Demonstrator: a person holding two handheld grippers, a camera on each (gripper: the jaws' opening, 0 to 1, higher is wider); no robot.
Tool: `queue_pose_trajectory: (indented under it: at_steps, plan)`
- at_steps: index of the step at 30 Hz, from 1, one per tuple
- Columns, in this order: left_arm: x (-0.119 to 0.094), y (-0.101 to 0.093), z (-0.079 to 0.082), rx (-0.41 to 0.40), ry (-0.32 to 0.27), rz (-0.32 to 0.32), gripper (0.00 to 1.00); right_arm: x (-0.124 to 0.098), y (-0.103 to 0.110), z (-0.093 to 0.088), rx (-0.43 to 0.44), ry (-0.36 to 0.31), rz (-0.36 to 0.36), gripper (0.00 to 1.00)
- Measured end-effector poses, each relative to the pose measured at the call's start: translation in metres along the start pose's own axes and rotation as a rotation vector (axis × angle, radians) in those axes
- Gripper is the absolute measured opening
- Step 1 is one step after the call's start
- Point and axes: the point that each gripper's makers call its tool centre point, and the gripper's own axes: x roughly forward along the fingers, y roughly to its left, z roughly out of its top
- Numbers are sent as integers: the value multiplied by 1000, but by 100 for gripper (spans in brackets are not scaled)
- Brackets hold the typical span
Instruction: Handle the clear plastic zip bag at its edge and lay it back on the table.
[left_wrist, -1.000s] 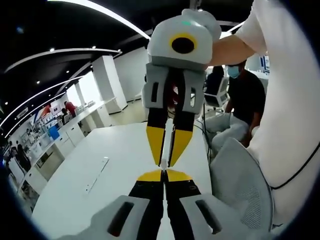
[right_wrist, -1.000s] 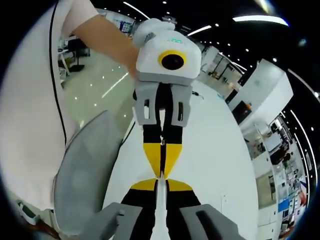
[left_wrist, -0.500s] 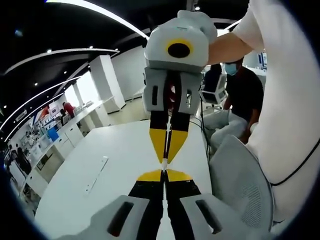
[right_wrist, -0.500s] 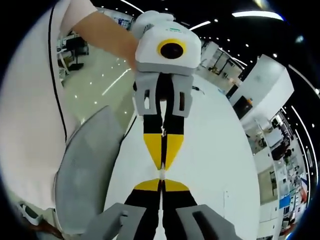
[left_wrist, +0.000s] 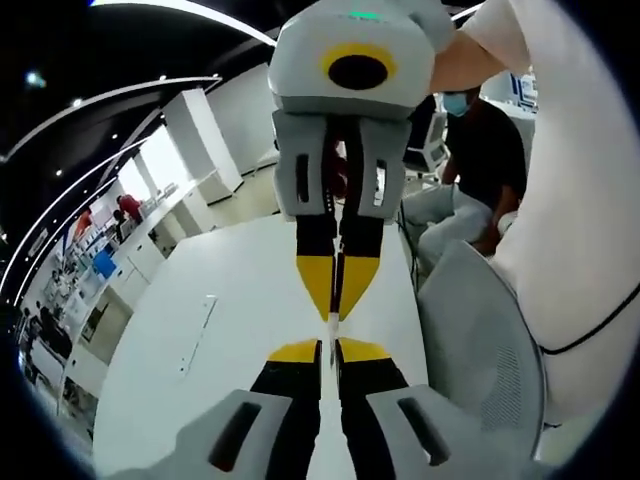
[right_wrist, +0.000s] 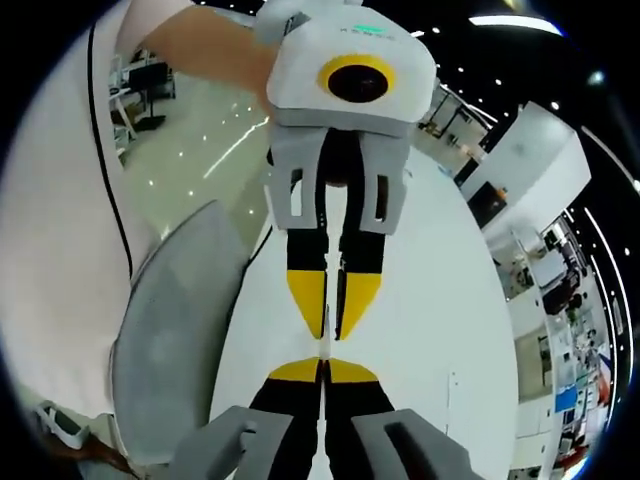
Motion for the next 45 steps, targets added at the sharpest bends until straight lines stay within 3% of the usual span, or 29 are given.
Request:
queue_pose_trajectory:
  at_steps: [7, 33, 45]
  plan:
    - [2, -2, -4, 52, 76, -4, 1, 0, 1, 1, 5, 7, 0, 0]
    - [4, -4, -3, 84, 129, -14, 0, 1, 1, -6, 13, 32, 13, 0]
    - [3, -4, -6, 59, 137, -9, 0, 3, 3, -4, 24, 7, 22, 0]
